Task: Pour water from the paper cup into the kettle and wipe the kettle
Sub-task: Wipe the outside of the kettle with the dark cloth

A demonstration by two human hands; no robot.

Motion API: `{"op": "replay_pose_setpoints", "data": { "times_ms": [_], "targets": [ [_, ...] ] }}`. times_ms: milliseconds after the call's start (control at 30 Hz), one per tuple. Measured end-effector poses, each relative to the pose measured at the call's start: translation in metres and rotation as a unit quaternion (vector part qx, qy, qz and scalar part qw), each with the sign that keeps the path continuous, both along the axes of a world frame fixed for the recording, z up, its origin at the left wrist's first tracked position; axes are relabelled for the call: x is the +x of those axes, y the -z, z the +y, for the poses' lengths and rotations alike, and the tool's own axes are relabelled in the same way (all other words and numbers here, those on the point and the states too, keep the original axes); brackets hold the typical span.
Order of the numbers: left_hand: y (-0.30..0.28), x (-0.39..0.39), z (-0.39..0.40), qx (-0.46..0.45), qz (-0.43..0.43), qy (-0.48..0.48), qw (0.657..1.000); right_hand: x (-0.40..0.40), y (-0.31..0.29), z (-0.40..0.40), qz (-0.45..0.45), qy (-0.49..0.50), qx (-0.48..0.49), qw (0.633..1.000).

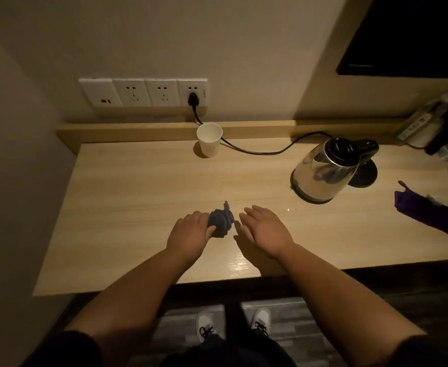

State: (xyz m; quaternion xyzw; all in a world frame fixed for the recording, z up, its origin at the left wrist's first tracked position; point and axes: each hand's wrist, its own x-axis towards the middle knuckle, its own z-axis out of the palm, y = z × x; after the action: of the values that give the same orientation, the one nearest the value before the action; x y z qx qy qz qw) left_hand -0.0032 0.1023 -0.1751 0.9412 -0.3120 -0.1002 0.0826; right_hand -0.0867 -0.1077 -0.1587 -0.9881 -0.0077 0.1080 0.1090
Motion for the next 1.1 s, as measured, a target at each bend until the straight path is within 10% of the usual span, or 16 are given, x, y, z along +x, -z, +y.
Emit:
{"op": "replay_pose_setpoints", "data": {
  "times_ms": [233,600,767,933,1100],
  "targets": [
    [-0.046,0.023,-0.037,-0.116,0.051,-0.07,0.989,-0.01,-0.037,-0.055,-0.097,0.236,0.024,0.967],
    [-0.065,0.031,-0.096,-0.149,0.06,-0.082,0.984,0.008,-0.11,-0.148,-0.251,0.572,0.202,0.754],
    [-0.063,0.027,-0.125,-0.152,0.072,-0.11,0.98,0.034,-0.127,-0.192,-0.154,0.655,0.254,0.695],
    [-0.064,0.02,-0.149,-0.165,0.068,-0.142,0.974,0.059,-0.134,-0.23,-0.059,0.647,0.307,0.695],
    [-0.062,0.011,-0.165,-0.178,0.072,-0.183,0.964,0.083,-0.133,-0.243,-0.018,0.545,0.293,0.786]
  ]
}}
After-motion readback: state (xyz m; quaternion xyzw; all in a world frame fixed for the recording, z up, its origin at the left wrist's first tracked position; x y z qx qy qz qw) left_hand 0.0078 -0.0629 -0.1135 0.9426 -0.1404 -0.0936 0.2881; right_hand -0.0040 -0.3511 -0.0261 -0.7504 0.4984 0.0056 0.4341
